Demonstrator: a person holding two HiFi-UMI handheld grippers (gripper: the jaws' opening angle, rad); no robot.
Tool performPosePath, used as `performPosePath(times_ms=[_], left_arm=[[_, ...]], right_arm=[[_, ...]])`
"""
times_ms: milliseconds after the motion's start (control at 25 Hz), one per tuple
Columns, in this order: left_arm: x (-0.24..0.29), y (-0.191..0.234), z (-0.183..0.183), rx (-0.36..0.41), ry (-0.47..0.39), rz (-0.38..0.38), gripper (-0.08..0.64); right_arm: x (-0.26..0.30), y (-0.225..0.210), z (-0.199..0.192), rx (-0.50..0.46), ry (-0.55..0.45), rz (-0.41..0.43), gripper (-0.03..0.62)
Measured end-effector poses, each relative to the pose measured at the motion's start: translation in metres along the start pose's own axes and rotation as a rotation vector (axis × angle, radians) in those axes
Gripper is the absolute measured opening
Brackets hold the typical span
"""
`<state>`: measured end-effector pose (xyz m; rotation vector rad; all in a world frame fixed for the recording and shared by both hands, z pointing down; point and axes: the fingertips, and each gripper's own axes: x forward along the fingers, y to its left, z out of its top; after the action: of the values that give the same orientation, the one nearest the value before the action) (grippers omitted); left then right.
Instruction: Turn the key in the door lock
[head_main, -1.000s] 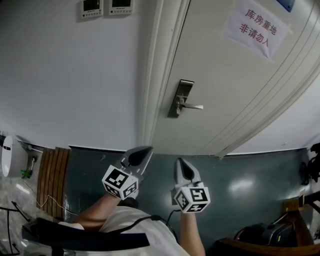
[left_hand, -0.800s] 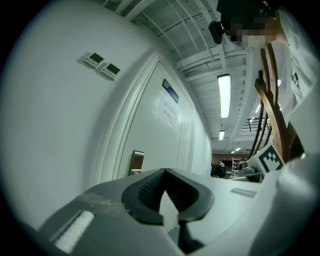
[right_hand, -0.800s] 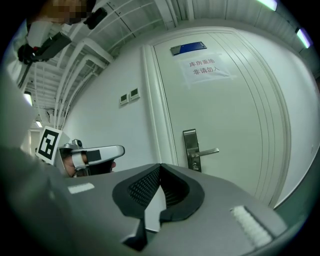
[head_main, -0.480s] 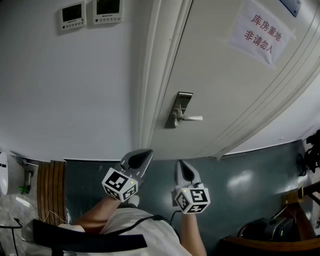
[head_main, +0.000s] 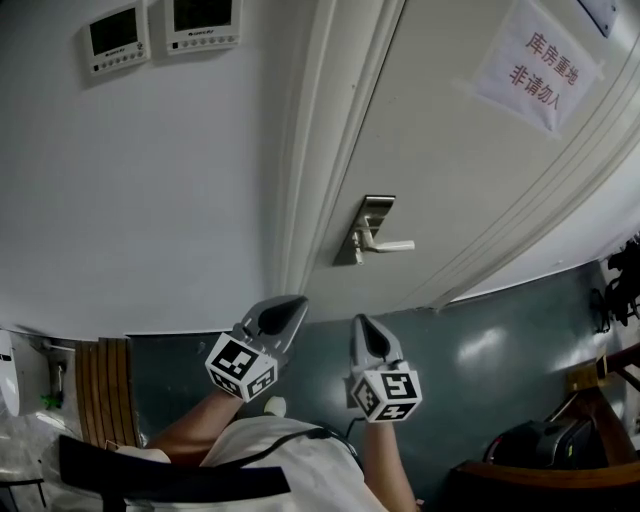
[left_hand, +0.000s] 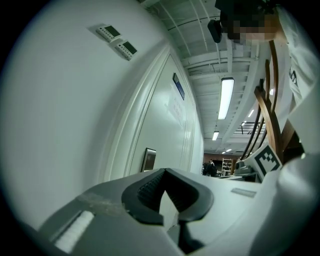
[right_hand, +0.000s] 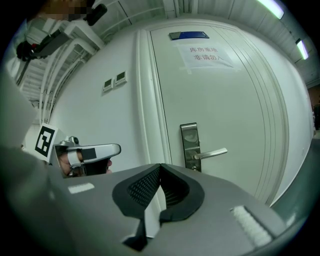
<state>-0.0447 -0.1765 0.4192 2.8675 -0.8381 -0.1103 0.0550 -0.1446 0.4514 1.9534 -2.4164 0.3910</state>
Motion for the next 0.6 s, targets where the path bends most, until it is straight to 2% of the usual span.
performPosePath(times_ms=[240, 600], left_arm=[[0.004, 0.018, -0.006, -0.021, 0.006, 0.001, 0.005], [0.016, 0.031, -0.011, -0.012, 0.017, 0.033, 0.005]], right_arm=[[0.016, -0.003, -0.006, 0.008, 0.018, -0.016, 0.008], [0.044, -0.025, -0.015, -0.024, 0.051, -0.011, 0.008]])
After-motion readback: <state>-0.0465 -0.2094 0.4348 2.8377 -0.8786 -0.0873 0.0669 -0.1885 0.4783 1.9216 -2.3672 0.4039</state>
